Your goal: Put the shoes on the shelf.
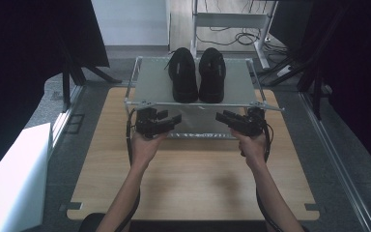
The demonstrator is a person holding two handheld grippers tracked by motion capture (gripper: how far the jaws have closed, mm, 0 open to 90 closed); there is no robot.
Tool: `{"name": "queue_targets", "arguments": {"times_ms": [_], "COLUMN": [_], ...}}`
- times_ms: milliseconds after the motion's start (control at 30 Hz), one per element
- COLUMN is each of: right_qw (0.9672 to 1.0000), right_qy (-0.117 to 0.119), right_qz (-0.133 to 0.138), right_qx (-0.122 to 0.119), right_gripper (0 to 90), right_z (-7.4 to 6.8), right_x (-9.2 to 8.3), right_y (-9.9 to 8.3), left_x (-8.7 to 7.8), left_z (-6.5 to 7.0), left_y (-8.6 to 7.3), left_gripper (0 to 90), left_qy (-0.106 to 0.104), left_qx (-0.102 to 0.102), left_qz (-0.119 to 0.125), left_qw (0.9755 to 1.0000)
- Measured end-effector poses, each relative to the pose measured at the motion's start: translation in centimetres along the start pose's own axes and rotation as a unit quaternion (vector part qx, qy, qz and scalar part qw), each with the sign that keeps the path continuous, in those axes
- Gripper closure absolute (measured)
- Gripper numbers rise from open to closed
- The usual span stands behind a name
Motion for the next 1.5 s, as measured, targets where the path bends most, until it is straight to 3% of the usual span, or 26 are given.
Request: {"name": "queue_targets", "arguments": {"times_ms": [267,633,900,1133,1300,1500], "right_qw": [0.9987,0.9951,0.9905,0.9882,0.9871,0.9817], "right_qy": [-0.015,-0.045,-0.063,-0.075,-0.078,-0.085], "right_qz": [-0.008,-0.016,-0.03,-0.044,-0.054,-0.08], "right_qx": [-0.048,-0.087,-0.119,-0.127,-0.129,-0.15], "right_gripper": [35.1,17.5,14.2,11.8,10.1,4.9], "right_z": [0.2,1.5,2.4,3.5,3.9,4.1], "right_x": [-1.8,-4.8,-7.0,-8.4,-8.5,-7.9], "right_y": [-1.2,-2.7,-4.3,-6.6,-8.2,-10.4], "left_x": [-2.1,-4.6,-6.1,-6.3,-5.7,-5.1], "left_z": [0.3,1.2,1.8,2.4,2.4,1.9], "left_y": [-1.2,-3.4,-4.9,-6.5,-8.3,-10.7], "left_gripper": [18.1,9.9,2.6,0.9,0.3,0.0], "left_qy": [0.012,0.049,0.061,0.059,0.063,0.07], "left_qx": [0.003,0.039,0.058,0.067,0.076,0.079], "left_qz": [-0.007,-0.039,-0.048,-0.048,-0.066,-0.084], "left_qw": [0.9999,0.9973,0.9953,0.9949,0.993,0.9908]}}
Point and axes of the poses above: each handheld gripper's, and its own axes: x roughly forward along the jaws, y roughly out of its top, z roughly to its right, the point moved 5 cm from there along x, roughly forward along the jaws, and after that the axes turned 15 degrees about -y, right-handed, at the moved point
